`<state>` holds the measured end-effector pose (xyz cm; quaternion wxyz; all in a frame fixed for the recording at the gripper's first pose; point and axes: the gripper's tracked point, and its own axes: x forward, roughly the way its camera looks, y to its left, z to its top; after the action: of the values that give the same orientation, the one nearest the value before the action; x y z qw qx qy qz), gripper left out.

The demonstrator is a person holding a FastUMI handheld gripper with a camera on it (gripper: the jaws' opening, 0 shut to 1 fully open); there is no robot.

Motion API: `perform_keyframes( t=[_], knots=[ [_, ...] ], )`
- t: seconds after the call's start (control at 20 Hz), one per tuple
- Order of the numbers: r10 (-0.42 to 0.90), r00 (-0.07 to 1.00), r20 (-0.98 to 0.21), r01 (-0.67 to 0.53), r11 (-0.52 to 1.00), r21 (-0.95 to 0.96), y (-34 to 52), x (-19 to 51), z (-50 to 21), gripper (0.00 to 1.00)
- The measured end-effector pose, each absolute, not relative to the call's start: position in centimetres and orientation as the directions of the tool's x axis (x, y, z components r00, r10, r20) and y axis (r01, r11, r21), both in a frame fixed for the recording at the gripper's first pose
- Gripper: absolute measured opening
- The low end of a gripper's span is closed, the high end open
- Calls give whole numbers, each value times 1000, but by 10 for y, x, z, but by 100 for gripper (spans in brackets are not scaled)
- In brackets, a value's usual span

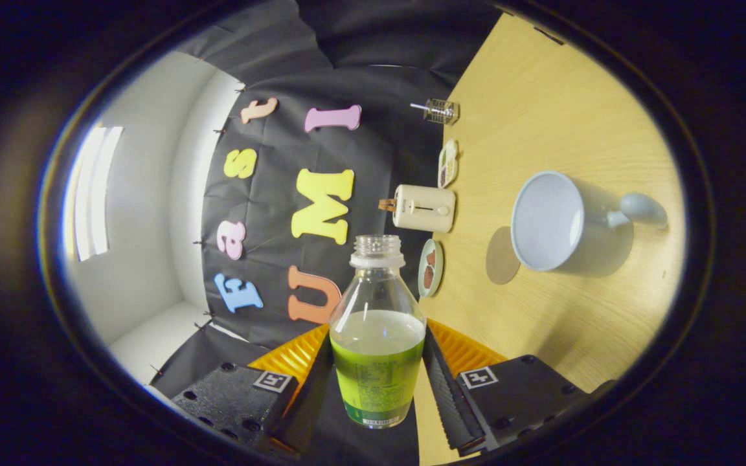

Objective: Take the bottle from table, then pour the juice into the cup, finally place the bottle on the coaster

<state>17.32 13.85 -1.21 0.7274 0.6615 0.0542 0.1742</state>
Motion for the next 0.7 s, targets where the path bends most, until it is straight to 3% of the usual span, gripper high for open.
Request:
perform_keyframes(
  t=[0.25, 0.7],
  knots=[
    [321, 922, 218, -173, -163, 971, 136, 178, -7, 79],
    [288, 931, 223, -133, -303, 944, 119, 171, -3, 79]
  ],
)
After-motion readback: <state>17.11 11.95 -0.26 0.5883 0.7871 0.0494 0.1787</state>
